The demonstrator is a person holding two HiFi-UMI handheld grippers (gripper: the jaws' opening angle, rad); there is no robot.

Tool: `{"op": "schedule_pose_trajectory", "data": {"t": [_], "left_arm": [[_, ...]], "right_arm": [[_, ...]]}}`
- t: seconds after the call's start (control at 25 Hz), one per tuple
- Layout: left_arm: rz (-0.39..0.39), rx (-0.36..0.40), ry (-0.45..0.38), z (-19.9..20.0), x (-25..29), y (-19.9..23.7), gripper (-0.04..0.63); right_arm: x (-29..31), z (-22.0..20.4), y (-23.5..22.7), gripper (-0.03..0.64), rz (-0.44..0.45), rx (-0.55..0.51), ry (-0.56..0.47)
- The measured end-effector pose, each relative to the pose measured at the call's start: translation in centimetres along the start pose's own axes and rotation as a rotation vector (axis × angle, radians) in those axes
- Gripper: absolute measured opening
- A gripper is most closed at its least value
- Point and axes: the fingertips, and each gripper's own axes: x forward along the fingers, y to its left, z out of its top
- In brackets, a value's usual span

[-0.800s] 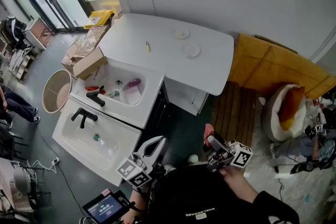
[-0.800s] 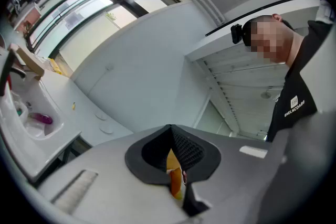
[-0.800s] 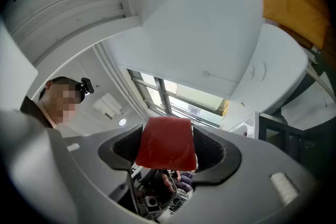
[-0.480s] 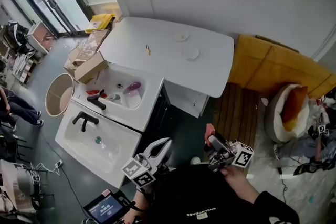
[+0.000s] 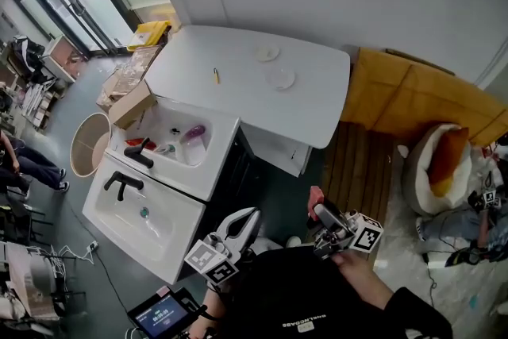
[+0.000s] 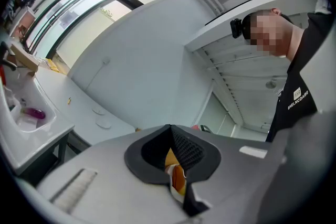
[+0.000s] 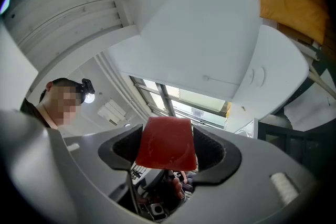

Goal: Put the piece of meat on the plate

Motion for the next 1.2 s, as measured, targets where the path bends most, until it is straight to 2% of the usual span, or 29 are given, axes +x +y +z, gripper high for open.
{"op": "schedule_pose_trajectory", "data": {"t": [0.32, 0.6, 1.2], "left_arm": [[0.02, -0.042, 0.017, -0.9, 2.3, 1.1, 0.02], [-0.003, -0.058, 0.035, -0.4, 5.1, 3.6, 0.02], [-0.041, -0.115, 0.069, 3.8, 9.8, 12.7, 0.02]], "right_arm": [[-0.6, 2.0, -1.4, 0.302, -0.008, 0.021, -0.028], [0.6, 4.0, -3.5, 0.302, -0.029, 0.009, -0.054], [8.2, 6.4, -8.7, 0.302, -0.072, 0.009, -0.069]]}}
